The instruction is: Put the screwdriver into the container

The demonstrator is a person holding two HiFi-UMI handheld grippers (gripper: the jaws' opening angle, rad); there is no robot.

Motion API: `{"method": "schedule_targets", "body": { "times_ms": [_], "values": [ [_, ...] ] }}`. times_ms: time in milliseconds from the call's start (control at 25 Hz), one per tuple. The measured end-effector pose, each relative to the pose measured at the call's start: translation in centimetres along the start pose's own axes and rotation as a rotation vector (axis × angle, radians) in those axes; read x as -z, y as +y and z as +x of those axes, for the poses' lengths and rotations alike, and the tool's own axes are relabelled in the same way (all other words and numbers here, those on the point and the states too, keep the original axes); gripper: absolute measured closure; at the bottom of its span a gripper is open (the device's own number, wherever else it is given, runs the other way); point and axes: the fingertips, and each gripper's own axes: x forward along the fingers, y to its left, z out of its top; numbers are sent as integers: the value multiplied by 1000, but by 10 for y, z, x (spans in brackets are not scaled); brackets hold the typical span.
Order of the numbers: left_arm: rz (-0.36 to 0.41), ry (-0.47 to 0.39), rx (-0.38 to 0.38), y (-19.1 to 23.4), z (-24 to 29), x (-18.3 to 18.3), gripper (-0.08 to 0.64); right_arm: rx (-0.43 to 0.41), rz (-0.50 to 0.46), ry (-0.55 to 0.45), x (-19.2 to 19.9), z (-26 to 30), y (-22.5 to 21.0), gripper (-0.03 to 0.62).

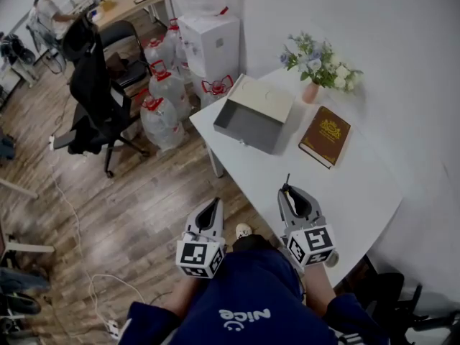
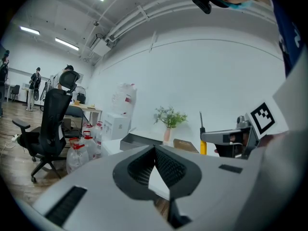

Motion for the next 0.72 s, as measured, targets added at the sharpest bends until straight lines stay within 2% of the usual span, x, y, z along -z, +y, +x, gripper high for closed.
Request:
{"method": "schedule_targets", "body": {
  "times_ms": [400, 560, 720],
  "values": [
    [1, -14, -54, 14, 8, -9, 543, -33, -92, -29, -54, 46, -24, 499],
    [4, -19, -58, 16, 13, -12, 543, -38, -104, -41, -67, 62, -31, 499],
    [-12, -30, -58, 13, 22, -18, 543, -54, -156, -39, -80, 84, -40, 499]
  ]
}}
